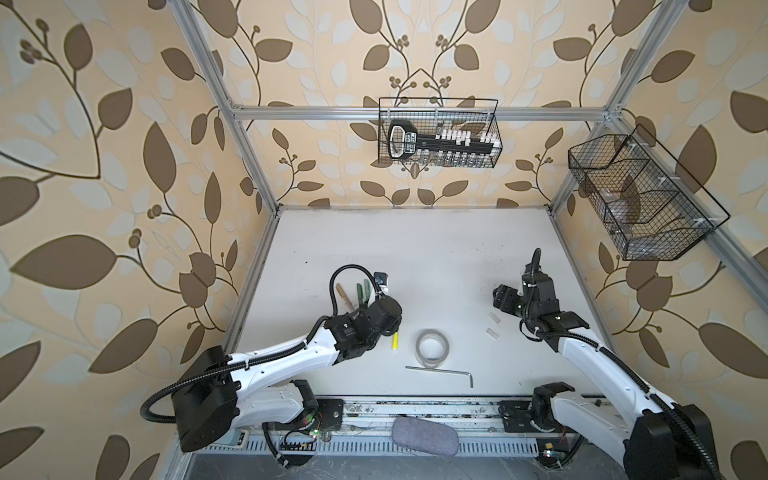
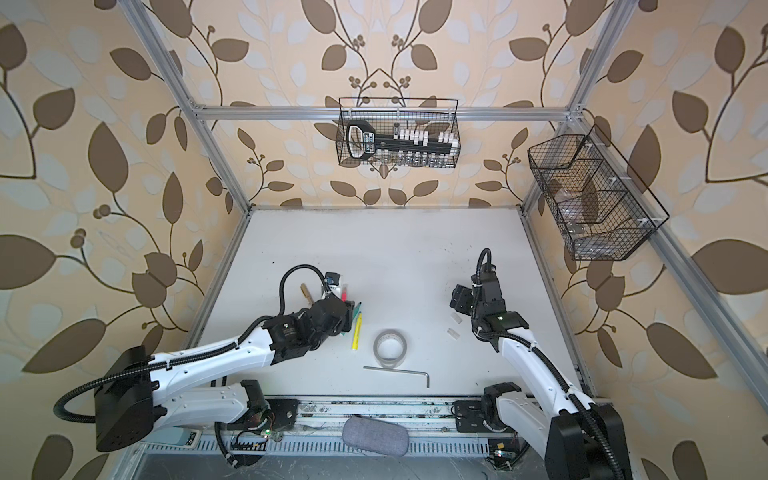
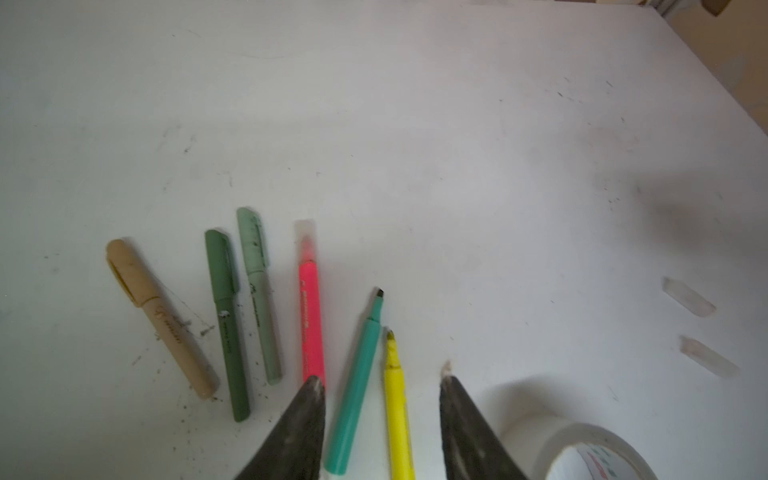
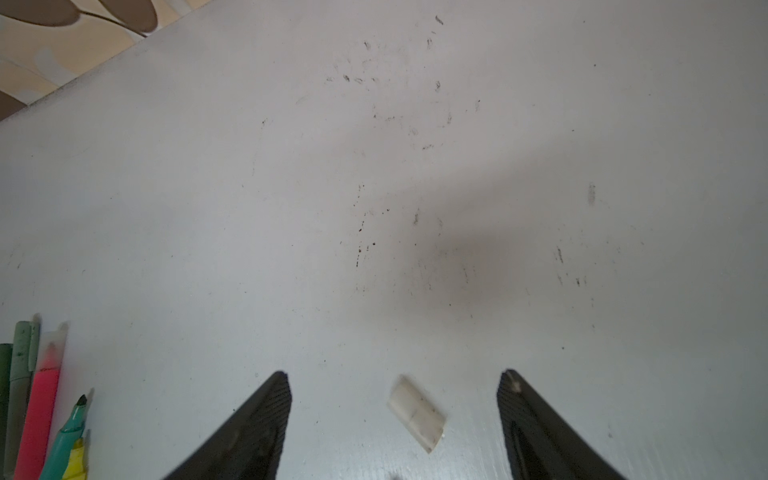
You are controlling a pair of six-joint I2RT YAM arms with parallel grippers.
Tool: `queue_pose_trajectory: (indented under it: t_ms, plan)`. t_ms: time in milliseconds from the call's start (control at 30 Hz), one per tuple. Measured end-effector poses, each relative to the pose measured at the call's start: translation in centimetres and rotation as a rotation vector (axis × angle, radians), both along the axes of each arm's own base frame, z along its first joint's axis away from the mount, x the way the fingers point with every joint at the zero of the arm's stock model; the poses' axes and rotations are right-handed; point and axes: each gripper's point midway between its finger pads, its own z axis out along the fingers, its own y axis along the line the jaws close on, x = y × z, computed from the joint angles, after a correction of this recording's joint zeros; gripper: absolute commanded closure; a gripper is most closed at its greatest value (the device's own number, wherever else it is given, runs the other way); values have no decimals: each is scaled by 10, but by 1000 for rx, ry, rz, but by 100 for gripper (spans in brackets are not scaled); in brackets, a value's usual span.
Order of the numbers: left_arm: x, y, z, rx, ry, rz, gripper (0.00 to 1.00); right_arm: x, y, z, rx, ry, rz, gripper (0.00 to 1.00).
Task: Insert the pens into the pen caps
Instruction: 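Release the pink highlighter and move the left gripper over the yellow highlighter, then grasp the yellow highlighter with the left gripper and lift it upright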
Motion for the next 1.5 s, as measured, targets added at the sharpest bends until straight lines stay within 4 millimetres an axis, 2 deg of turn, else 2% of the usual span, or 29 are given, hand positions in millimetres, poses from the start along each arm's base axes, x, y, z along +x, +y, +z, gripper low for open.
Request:
queue_pose_trajectory:
  t_ms: [67,200,367,567,867,1100,1167,1333,1500]
  plan:
    - [-13,-6,-19,-13,47,-39,58,0,2,0,1,2,8,21]
    - [-31,-4,-61,13,143,-56,58,-1,5,0,1,1,19,21]
    - [-32,-6,-77,34,173,-35,58,-1,6,0,0,1,23,21]
    - [-30,-11,-99,89,223,-12,65,-1,6,0,-1,1,24,21]
    - [-40,-26,-99,143,220,-17,64,-2,6,1,-1,-1,25,21]
    - [-49,-17,-108,202,244,9,63,-2,6,1,-1,0,25,21]
    - [-47,-15,-114,236,246,23,67,-2,7,1,-1,0,26,21]
    - [-36,-30,-113,249,236,49,75,-2,7,1,-2,1,26,21]
    - [-32,-34,-113,262,228,61,89,-3,7,2,-1,-4,28,21]
